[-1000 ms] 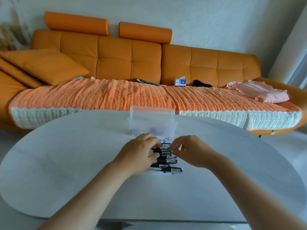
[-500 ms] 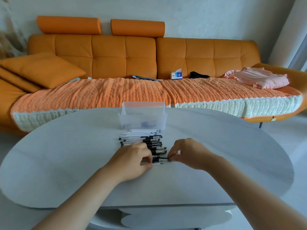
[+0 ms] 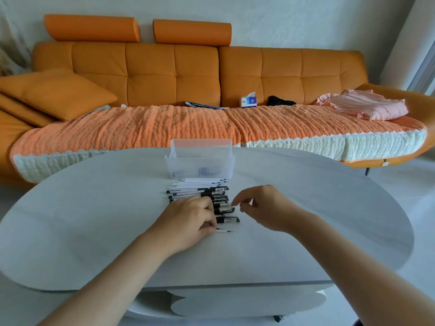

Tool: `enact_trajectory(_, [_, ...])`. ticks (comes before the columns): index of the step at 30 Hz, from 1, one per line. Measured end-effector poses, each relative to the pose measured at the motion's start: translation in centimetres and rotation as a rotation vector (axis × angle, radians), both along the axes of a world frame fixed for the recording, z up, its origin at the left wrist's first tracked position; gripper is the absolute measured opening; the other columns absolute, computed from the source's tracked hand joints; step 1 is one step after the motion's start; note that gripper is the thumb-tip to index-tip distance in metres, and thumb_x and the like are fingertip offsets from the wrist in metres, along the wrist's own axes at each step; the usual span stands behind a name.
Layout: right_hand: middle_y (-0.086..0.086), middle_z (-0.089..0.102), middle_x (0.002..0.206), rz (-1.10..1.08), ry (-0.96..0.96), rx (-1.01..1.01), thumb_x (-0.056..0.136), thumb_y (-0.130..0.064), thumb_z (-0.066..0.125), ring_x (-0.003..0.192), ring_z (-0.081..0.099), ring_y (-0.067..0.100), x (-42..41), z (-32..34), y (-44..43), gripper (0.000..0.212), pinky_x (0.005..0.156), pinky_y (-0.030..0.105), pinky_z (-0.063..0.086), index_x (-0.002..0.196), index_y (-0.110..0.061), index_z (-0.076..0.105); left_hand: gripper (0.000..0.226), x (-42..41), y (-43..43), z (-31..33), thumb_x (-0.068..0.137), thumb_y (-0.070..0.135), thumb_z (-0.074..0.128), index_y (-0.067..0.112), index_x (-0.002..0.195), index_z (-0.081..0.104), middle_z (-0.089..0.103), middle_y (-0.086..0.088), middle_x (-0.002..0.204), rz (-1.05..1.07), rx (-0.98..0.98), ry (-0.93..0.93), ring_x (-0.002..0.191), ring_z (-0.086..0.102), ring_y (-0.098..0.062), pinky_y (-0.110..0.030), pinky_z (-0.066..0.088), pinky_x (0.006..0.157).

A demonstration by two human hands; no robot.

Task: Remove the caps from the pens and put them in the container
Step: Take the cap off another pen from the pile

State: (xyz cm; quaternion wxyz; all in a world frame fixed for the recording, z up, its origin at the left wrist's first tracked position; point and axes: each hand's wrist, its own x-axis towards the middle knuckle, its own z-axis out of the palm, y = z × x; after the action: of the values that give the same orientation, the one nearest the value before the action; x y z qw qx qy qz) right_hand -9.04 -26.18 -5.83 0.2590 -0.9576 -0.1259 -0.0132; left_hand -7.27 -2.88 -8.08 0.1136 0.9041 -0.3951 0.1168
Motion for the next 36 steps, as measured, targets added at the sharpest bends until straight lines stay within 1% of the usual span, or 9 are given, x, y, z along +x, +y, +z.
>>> enact_trajectory(5, [-0.019, 0.071, 0.087, -0.02, 0.075, 0.085, 0.093, -0.015, 0.061, 0.053, 0.067, 0.01, 0.0, 0.1, 0.8, 0.017, 0.053, 0.012, 0.046, 0.097, -0.027, 0.074, 0.007, -0.2, 0.2, -0.3, 0.083, 0.029, 0.069, 0.031, 0.082, 0.076, 0.058, 0.014, 0.083, -0.076, 0.008, -0.079, 0.074, 0.057, -0.01, -0.025, 0.046, 0.06])
enact_trajectory(10, [-0.017, 0.071, 0.071, -0.067, 0.13, 0.109, 0.09, -0.021, 0.068, 0.054, 0.068, 0.012, 0.2, 0.1, 1.3, 0.008, 0.049, 0.009, 0.038, 0.088, -0.025, 0.074, 0.016, 0.1, 0.0, -1.1, 0.08, 0.017, 0.067, 0.021, 0.065, 0.067, 0.055, 0.008, 0.073, -0.09, -0.009, -0.226, 0.062, 0.052, -0.014, -0.027, 0.045, 0.05])
enact_trajectory(14, [-0.009, 0.066, 0.071, -0.106, 0.083, 0.094, 0.093, -0.039, 0.064, 0.051, 0.054, 0.006, 0.2, 0.4, 1.6, 0.022, 0.051, 0.019, 0.039, 0.078, -0.023, 0.067, 0.011, 0.7, 0.4, -0.6, 0.088, 0.021, 0.06, 0.018, 0.078, 0.065, 0.056, 0.008, 0.079, -0.055, -0.151, -0.182, 0.07, 0.052, -0.011, -0.022, 0.04, 0.056])
enact_trajectory(18, [0.002, 0.064, 0.078, -0.095, 0.045, 0.109, 0.101, -0.038, 0.049, 0.069, 0.055, 0.014, 0.2, 0.8, 2.1, 0.032, 0.067, 0.032, 0.046, 0.083, -0.016, 0.062, 0.015, 0.6, 0.9, 0.0, 0.096, 0.03, 0.046, 0.02, 0.092, 0.056, 0.057, 0.01, 0.074, -0.001, -0.21, -0.111, 0.062, 0.051, -0.01, -0.025, 0.042, 0.053])
enact_trajectory(20, [-0.011, 0.065, 0.071, -0.082, 0.056, 0.165, 0.101, -0.033, 0.051, 0.064, 0.055, 0.005, 0.1, 1.0, 2.3, 0.023, 0.06, 0.022, 0.046, 0.088, -0.018, 0.062, 0.01, 0.5, 1.0, 0.0, 0.098, 0.03, 0.047, 0.022, 0.095, 0.053, 0.058, 0.011, 0.077, 0.024, -0.228, -0.066, 0.062, 0.051, -0.009, -0.024, 0.04, 0.053])
enact_trajectory(22, [-0.024, 0.057, 0.054, -0.082, 0.085, 0.253, 0.099, -0.025, 0.056, 0.049, 0.049, -0.001, 0.0, 0.9, 2.7, 0.012, 0.047, 0.01, 0.035, 0.09, -0.02, 0.063, 0.007, 0.6, 1.1, 0.0, 0.099, 0.029, 0.048, 0.023, 0.097, 0.052, 0.057, 0.013, 0.082, 0.038, -0.251, -0.014, 0.066, 0.051, -0.008, -0.023, 0.04, 0.056])
enact_trajectory(27, [-0.017, 0.052, 0.044, -0.141, 0.028, 0.411, 0.094, -0.017, 0.064, 0.039, 0.041, 0.003, 0.3, 0.7, 3.1, 0.012, 0.041, 0.012, 0.033, 0.085, -0.024, 0.065, 0.005, 0.8, 1.5, 0.0, 0.099, 0.027, 0.048, 0.024, 0.097, 0.051, 0.053, 0.017, 0.083, 0.077, -0.295, 0.054, 0.069, 0.051, -0.003, -0.017, 0.035, 0.058])
enact_trajectory(31, [-0.022, 0.054, 0.046, -0.16, 0.015, 0.434, 0.094, -0.017, 0.066, 0.039, 0.043, 0.002, 0.2, 0.8, 3.3, 0.008, 0.041, 0.009, 0.032, 0.088, -0.022, 0.068, 0.006, 1.0, 2.0, 0.0, 0.099, 0.026, 0.048, 0.022, 0.099, 0.053, 0.059, 0.012, 0.09, 0.108, -0.298, 0.071, 0.074, 0.052, -0.01, -0.029, 0.045, 0.064])
enact_trajectory(36, [-0.02, 0.056, 0.047, -0.13, 0.016, 0.402, 0.091, -0.018, 0.069, 0.043, 0.045, 0.001, 0.2, 0.6, 3.9, 0.013, 0.045, 0.009, 0.036, 0.081, -0.027, 0.069, 0.007, 0.8, 2.0, 0.1, 0.099, 0.027, 0.049, 0.022, 0.099, 0.053, 0.058, 0.012, 0.089, 0.104, -0.304, 0.088, 0.075, 0.052, -0.011, -0.032, 0.046, 0.067])
